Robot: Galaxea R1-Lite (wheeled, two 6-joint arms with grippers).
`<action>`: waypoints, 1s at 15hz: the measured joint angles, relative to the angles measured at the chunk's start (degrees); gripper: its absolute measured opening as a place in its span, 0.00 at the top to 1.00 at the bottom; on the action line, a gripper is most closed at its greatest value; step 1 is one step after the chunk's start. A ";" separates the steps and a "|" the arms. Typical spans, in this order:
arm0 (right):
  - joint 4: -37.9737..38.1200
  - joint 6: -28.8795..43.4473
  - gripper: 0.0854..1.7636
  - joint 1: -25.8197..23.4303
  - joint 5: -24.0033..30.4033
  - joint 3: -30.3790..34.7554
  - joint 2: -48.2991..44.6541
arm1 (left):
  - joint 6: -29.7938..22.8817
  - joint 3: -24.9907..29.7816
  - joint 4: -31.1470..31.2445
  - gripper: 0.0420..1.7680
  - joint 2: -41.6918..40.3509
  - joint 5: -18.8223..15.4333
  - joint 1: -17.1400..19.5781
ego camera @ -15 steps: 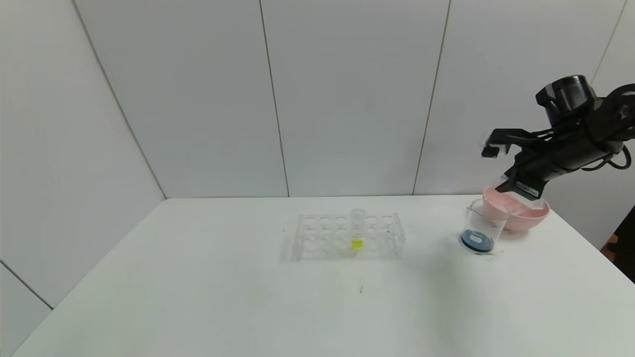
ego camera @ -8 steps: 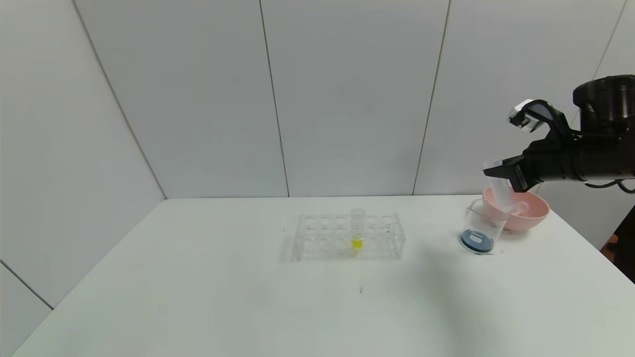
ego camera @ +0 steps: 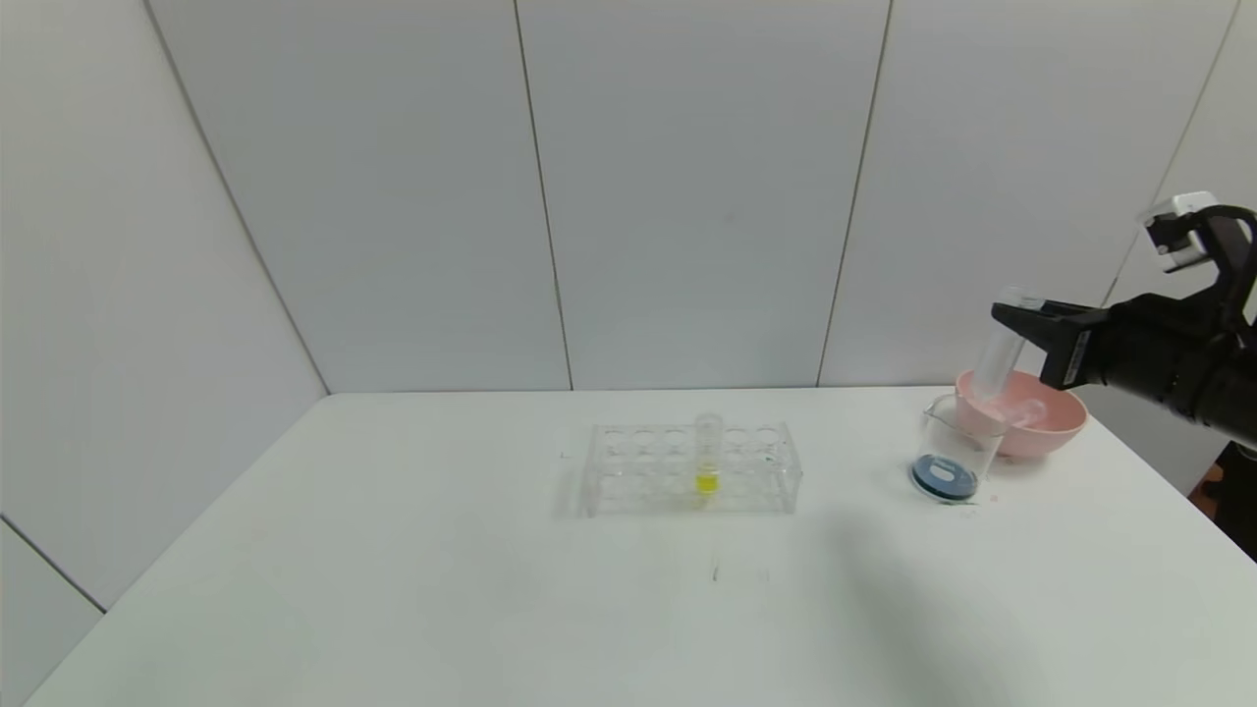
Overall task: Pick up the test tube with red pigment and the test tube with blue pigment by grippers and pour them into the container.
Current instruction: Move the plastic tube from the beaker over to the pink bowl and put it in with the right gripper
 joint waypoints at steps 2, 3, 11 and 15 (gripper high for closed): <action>-5.47 3.38 0.77 -0.24 -1.12 5.89 -0.91 | 0.00 0.00 0.00 0.00 0.00 0.00 0.00; -6.00 3.86 0.77 -0.57 -1.37 7.68 -1.19 | 0.00 0.00 0.00 0.00 0.00 0.00 0.00; -6.16 2.33 0.77 -9.25 4.64 9.64 -1.63 | 0.00 0.00 0.00 0.00 0.00 0.00 0.00; -6.52 -0.12 0.77 -16.53 8.78 6.80 2.54 | 0.00 0.00 0.00 0.00 0.00 0.00 0.00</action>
